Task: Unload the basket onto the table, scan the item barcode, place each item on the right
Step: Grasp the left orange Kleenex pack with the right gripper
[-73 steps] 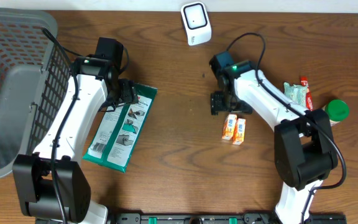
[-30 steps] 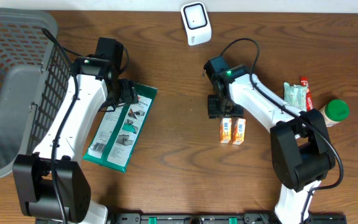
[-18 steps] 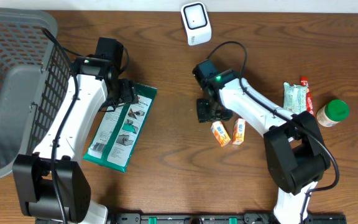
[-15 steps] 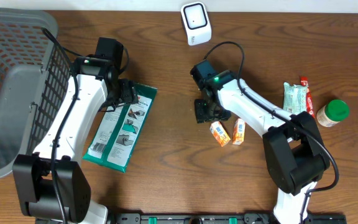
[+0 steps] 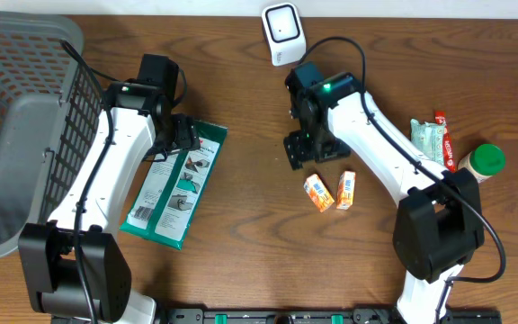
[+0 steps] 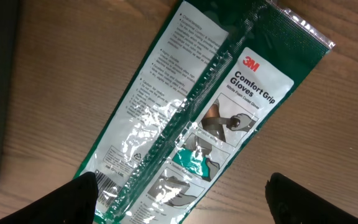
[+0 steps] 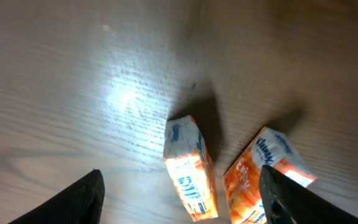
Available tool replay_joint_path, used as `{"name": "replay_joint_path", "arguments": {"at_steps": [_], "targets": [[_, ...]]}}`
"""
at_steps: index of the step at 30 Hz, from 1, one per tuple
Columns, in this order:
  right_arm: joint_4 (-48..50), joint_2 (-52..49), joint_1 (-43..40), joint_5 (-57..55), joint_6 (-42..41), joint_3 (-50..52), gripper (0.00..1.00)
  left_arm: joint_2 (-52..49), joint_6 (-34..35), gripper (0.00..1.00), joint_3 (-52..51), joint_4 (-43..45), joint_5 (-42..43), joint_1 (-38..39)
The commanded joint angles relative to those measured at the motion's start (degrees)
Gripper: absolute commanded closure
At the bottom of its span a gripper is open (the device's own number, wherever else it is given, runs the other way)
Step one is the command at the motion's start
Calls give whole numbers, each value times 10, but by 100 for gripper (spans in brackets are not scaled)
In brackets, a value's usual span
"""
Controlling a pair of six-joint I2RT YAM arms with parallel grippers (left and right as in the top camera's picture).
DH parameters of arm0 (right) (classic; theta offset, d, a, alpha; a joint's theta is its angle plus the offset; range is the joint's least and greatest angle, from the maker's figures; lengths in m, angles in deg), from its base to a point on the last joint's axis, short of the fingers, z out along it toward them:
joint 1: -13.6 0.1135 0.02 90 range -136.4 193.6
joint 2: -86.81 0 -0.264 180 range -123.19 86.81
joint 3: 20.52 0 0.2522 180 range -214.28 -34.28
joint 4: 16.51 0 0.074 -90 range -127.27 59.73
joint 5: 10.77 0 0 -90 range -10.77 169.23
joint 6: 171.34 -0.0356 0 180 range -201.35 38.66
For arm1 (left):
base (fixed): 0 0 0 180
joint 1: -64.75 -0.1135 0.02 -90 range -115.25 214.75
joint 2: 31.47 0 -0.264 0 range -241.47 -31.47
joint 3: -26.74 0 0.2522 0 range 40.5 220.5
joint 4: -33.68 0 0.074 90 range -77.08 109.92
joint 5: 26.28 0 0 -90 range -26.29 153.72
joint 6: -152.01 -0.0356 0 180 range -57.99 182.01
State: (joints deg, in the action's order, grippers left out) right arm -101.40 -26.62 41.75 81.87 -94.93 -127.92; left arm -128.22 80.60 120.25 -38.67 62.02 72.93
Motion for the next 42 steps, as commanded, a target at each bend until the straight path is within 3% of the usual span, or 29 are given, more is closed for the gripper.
{"name": "replay_joint_path", "arguments": {"at_steps": [1, 8, 10, 13, 17, 22, 24, 28, 35, 38, 42], "targets": [[4, 6, 10, -2, 19, 43, 26, 2, -1, 13, 8, -3, -5, -1], [62, 6, 37, -1, 19, 126, 34, 2, -1, 13, 8, -3, -5, -1], [80, 6, 45, -2, 19, 138, 42, 2, -1, 13, 8, -3, -5, -1], [99, 6, 54, -2, 19, 139, 65, 2, -1, 13, 8, -3, -5, -1], [146, 6, 58, 5, 19, 138, 69, 2, -1, 13, 8, -3, -5, -1], [200, 6, 56, 9, 3, 138, 82, 2, -1, 13, 8, -3, -5, -1], [222, 6, 56, 9, -2, 138, 80, 2, -1, 13, 8, -3, -5, -1], [228, 6, 55, 9, 0, 132, 19, 2, -1, 13, 8, -3, -5, -1], [136, 6, 45, 9, 17, 63, 17, 2, -1, 13, 8, -3, -5, -1], [82, 6, 46, 9, 17, 64, 28, 2, -1, 13, 8, -3, -5, -1], [67, 6, 57, 9, 17, 91, 31, 2, -1, 13, 8, -3, -5, -1]]}}
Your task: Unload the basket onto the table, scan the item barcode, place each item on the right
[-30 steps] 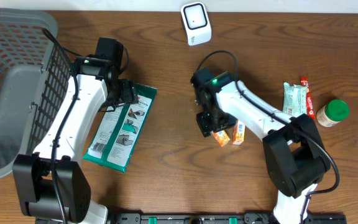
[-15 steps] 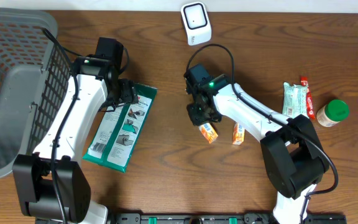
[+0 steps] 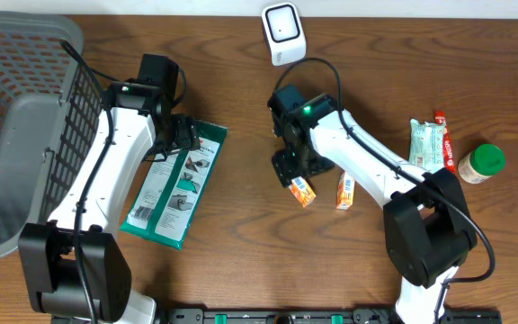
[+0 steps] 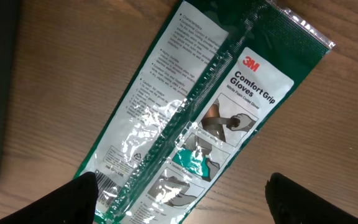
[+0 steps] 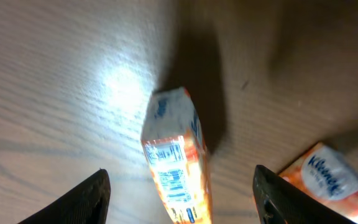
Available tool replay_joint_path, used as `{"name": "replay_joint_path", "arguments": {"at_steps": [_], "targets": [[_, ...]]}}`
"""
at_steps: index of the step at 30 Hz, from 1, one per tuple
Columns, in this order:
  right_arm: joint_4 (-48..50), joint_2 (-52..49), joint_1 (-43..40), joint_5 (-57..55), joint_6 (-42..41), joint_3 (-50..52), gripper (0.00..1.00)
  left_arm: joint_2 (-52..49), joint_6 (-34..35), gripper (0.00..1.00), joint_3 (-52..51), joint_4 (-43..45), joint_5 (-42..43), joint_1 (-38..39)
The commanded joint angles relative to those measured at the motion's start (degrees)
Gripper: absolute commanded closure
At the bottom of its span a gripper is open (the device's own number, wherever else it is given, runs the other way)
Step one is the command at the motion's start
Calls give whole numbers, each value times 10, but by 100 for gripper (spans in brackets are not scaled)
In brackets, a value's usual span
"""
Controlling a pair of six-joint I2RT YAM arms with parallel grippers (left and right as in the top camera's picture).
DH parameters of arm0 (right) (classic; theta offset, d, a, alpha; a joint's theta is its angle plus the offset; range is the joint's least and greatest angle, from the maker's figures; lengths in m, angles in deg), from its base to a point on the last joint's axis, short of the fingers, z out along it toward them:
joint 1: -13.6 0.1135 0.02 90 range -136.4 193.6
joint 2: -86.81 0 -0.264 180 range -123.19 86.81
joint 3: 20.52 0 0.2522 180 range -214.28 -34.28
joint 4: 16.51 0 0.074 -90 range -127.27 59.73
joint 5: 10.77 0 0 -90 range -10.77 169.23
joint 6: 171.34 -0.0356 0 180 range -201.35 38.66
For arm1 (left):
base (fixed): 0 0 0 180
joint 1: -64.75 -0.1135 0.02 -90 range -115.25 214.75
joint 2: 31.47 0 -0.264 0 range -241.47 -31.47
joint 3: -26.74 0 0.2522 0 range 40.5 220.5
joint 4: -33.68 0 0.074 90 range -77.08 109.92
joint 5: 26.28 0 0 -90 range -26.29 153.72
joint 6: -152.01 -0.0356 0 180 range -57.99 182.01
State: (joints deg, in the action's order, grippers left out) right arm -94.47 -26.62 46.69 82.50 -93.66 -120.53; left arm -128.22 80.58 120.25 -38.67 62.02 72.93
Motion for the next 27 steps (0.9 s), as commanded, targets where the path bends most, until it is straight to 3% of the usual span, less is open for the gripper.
{"name": "replay_joint_path", "arguments": {"at_steps": [1, 4, 6, 8, 17, 21, 22, 23, 24, 25, 27], "targets": [[2, 6, 11, 3, 4, 26, 32, 2, -1, 13, 8, -3, -5, -1], [22, 6, 24, 2, 4, 50, 39, 2, -1, 13, 8, -3, -5, -1], [31, 6, 28, 2, 4, 54, 55, 2, -1, 13, 8, -3, -5, -1], [45, 6, 28, 2, 4, 53, 64, 2, -1, 13, 8, -3, -5, -1], [144, 6, 12, -7, 4, 52, 74, 2, -1, 13, 8, -3, -5, -1], [183, 6, 1, -15, 3, 52, 83, 2, -1, 13, 8, -3, -5, -1], [185, 6, -1, -15, 3, 52, 82, 2, -1, 13, 8, -3, -5, -1], [184, 6, -3, -14, 3, 52, 70, 2, -1, 13, 8, -3, -5, -1], [178, 6, -5, -14, 4, 52, 36, 2, -1, 13, 8, -3, -5, -1], [173, 6, -5, -14, 4, 52, 26, 2, -1, 13, 8, -3, -5, -1], [165, 6, -5, -14, 4, 52, 21, 2, -1, 13, 8, -3, -5, -1]]}}
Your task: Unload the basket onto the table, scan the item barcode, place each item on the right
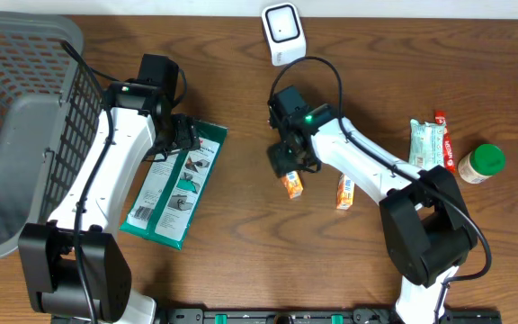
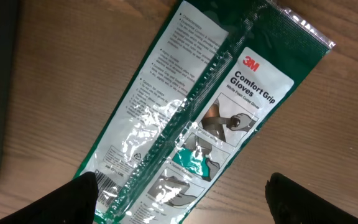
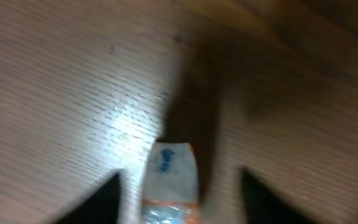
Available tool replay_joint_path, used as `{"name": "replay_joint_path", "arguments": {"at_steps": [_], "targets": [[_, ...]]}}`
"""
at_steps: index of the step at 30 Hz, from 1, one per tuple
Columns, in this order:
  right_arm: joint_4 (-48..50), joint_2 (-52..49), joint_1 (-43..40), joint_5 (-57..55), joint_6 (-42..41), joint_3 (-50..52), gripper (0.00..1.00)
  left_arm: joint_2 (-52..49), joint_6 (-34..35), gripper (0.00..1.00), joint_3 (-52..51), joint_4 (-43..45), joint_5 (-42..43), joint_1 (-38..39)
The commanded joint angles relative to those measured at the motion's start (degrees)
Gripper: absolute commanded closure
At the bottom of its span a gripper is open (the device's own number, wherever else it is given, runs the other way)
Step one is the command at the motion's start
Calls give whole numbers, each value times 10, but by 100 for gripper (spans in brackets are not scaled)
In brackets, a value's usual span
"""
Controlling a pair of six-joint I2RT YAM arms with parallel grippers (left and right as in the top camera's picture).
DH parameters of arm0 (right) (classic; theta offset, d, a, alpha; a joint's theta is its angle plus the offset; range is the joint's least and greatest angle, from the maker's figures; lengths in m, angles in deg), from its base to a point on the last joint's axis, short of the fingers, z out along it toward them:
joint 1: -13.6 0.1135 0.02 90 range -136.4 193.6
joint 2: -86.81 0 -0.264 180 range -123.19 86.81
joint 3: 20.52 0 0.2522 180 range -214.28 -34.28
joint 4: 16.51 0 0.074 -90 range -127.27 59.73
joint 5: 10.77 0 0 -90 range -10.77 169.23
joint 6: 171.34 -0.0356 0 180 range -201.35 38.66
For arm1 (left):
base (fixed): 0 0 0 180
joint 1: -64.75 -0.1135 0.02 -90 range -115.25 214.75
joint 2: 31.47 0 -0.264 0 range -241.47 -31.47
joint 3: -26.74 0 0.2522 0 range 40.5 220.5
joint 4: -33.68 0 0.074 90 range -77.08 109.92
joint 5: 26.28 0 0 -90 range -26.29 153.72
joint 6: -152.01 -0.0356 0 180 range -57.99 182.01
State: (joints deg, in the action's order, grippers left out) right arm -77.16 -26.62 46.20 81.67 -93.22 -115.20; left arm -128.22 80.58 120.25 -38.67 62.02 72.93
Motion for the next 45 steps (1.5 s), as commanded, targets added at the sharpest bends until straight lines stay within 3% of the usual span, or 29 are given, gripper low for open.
{"name": "replay_joint_path", "arguments": {"at_steps": [1, 4, 7, 11, 21, 32, 35, 37, 40, 45], "targets": [[-14, 6, 0, -3, -1, -1, 21, 2, -1, 13, 8, -3, -5, -1], [-39, 6, 2, 9, -10, -1, 28, 2, -1, 13, 8, -3, -5, -1], [-63, 6, 4, 29, -14, -1, 51, 2, -1, 13, 8, -3, -5, -1], [-71, 6, 11, 41, -14, 0, 71, 2, -1, 13, 8, -3, -5, -1], [20, 6, 3, 12, -13, -1, 81, 2, -1, 13, 8, -3, -5, -1], [23, 6, 13, 7, -32, -1, 77, 2, -1, 13, 8, -3, -5, -1], [24, 6, 25, 9, -51, -1, 68, 2, -1, 13, 8, -3, -5, -1], [28, 6, 37, 11, -58, -1, 55, 2, -1, 13, 8, -3, -5, -1], [30, 6, 55, 13, -73, -1, 44, 2, -1, 13, 8, -3, -5, -1], [38, 6, 78, 59, -74, -1, 39, 2, -1, 13, 8, -3, -5, -1]]}}
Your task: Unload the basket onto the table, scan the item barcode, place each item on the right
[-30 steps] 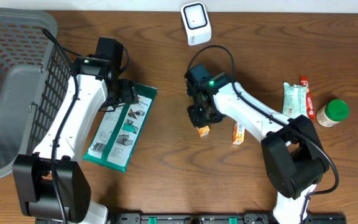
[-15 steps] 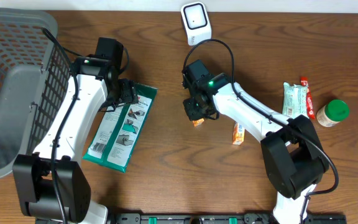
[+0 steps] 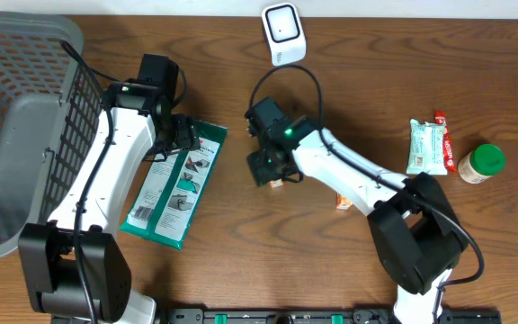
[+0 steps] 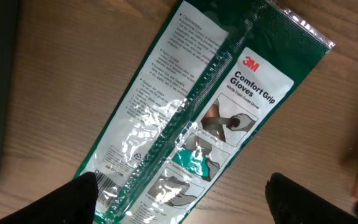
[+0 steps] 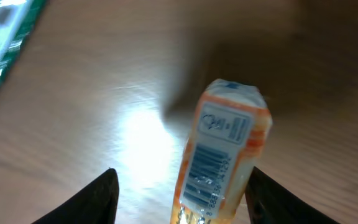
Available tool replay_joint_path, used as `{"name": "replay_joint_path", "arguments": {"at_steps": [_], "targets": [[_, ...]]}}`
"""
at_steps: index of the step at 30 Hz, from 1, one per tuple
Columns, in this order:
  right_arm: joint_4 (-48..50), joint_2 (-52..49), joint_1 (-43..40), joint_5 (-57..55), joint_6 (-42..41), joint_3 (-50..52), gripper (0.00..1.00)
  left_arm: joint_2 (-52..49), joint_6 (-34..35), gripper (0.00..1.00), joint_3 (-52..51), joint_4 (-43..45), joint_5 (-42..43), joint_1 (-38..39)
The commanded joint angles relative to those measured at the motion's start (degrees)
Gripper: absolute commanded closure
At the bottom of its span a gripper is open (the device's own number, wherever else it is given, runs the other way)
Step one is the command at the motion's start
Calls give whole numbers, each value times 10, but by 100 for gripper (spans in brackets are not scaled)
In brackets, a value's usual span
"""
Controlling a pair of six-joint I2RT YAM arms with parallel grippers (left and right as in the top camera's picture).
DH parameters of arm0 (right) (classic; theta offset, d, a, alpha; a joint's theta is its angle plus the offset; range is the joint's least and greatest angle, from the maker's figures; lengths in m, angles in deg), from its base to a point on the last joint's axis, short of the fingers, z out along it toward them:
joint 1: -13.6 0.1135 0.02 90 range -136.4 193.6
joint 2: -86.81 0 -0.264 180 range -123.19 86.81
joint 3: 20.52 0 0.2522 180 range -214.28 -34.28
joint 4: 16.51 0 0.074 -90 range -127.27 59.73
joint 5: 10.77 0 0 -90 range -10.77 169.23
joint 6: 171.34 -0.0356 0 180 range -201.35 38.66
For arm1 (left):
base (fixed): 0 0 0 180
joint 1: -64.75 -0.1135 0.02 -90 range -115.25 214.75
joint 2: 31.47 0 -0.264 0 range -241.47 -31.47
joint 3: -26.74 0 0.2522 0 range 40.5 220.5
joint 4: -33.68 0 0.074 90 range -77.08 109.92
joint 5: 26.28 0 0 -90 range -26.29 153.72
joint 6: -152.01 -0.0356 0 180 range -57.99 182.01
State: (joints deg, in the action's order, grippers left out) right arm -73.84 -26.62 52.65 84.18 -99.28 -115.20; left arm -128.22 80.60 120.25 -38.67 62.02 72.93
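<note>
A small orange tissue pack [image 5: 224, 154] lies on the wooden table between the fingers of my open right gripper [image 5: 182, 186], its barcode turned up toward the wrist camera. It sits against the right finger [image 5: 278, 199], with a wide gap to the left one. From overhead the right gripper [image 3: 266, 168] covers most of that pack [image 3: 278, 184]. The white scanner [image 3: 283, 33] stands at the table's back edge. My left gripper [image 4: 179, 208] hangs open over the green 3M glove package [image 4: 197, 118].
A second orange tissue pack [image 3: 343, 200] lies right of the right arm. A green wipes pack [image 3: 427, 146], a red tube [image 3: 442, 127] and a green-capped bottle [image 3: 481, 162] are at the far right. A grey mesh basket [image 3: 21, 99] fills the left side.
My right gripper and the tissue pack between its fingers have moved further left, close to the glove package. The pack's barcode now faces the wrist camera. The left arm has not moved.
Two tissue packs first lay side by side with my open right gripper just behind them. At each later moment the gripper and the left pack stood further left, away from the other pack. The left gripper stayed open over the glove package throughout.
</note>
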Motion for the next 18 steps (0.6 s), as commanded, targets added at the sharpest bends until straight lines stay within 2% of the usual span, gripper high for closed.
{"name": "replay_joint_path", "arguments": {"at_steps": [1, 7, 15, 18], "targets": [[10, 6, 20, 46, -13, -1, 38, 2, -1, 13, 8, -3, -5, -1], [4, 9, 11, 61, 11, -23, 40, 2, -1, 13, 8, -3, -5, -1], [51, 25, -18, 255, 34, -50, 39, 2, -1, 13, 8, -3, -5, -1], [53, 24, -18, 243, 39, -50, 39, 2, -1, 13, 8, -3, -5, -1]]}}
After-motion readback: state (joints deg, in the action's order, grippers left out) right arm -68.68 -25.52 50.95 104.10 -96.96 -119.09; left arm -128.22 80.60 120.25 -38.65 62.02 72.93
